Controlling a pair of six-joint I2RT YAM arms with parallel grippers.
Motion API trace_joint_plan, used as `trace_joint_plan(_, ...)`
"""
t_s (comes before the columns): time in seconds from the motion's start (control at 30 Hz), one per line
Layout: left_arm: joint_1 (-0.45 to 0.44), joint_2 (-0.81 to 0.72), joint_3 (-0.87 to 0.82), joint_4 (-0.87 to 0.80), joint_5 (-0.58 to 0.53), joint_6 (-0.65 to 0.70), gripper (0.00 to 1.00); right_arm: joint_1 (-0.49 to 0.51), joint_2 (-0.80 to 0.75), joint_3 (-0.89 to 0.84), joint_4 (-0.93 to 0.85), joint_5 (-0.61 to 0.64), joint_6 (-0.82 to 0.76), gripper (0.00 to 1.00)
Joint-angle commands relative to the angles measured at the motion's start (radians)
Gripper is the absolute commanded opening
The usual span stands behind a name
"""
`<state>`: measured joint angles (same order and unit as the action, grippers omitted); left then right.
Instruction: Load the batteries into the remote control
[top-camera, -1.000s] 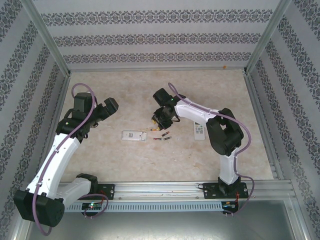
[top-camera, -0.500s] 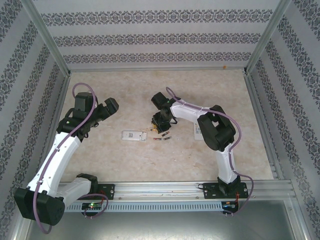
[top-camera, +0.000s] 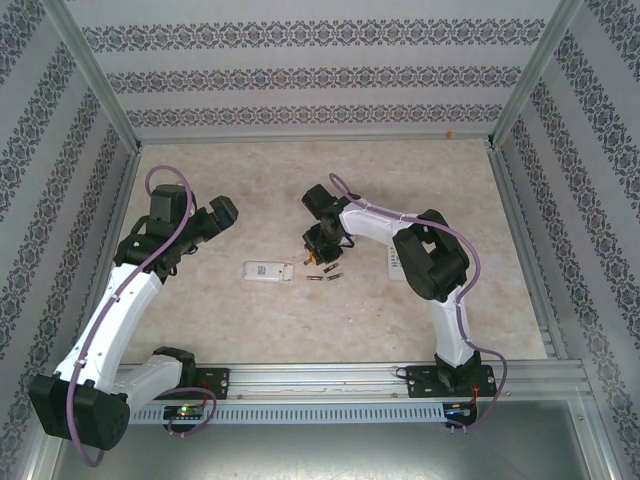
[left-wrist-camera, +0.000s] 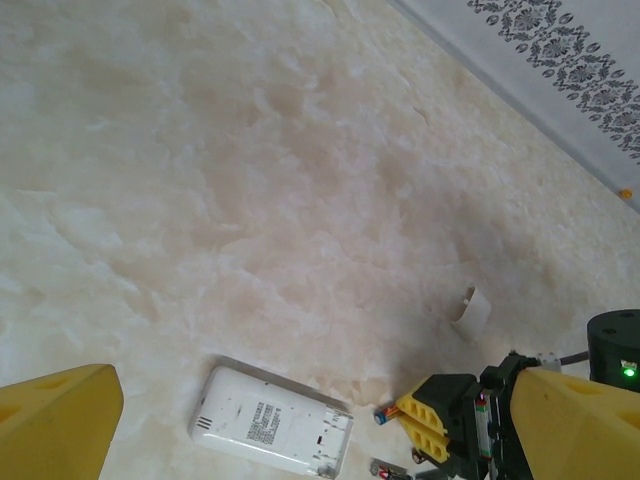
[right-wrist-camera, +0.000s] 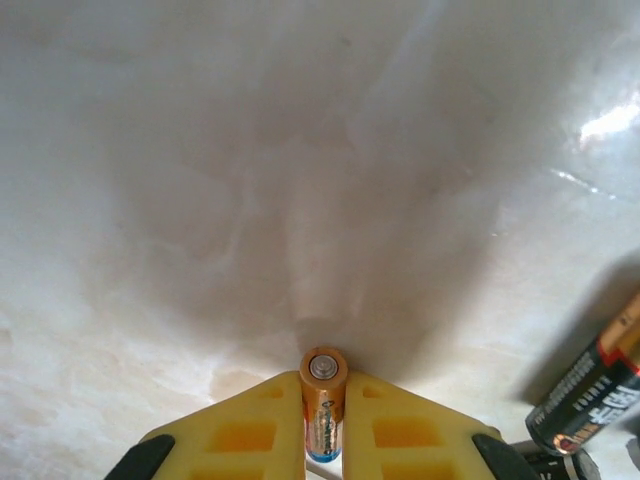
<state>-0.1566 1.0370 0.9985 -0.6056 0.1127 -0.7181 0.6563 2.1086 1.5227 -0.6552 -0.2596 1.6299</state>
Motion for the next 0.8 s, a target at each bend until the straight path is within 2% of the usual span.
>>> trace_joint_plan(0.0,0.007,0.016,-0.012,-0.080,0.034,0.016,1.00,-0.001,-0.053,0.048,-0.028,0.094,-0.139,0.14)
trace_joint_plan(0.23,0.006,0.175,-0.009,-0.166,0.189,0.044,1.00,0.077,-0.165,-0.037,0.051,0.111,-0.375,0.13)
trace_joint_plan(0.33,0.007,0.238,-0.016,-0.159,0.243,0.091,0.95,0.132,-0.191,-0.077,0.108,0.136,-0.374,0.13)
trace_joint_plan(0.47,0.016,0.346,-0.006,-0.156,0.325,0.136,0.90,0.197,-0.156,-0.040,0.118,0.173,-0.386,0.12)
trace_joint_plan(0.77,0.103,0.461,0.023,-0.171,0.417,0.198,0.90,0.217,-0.098,-0.003,0.104,0.228,-0.408,0.12)
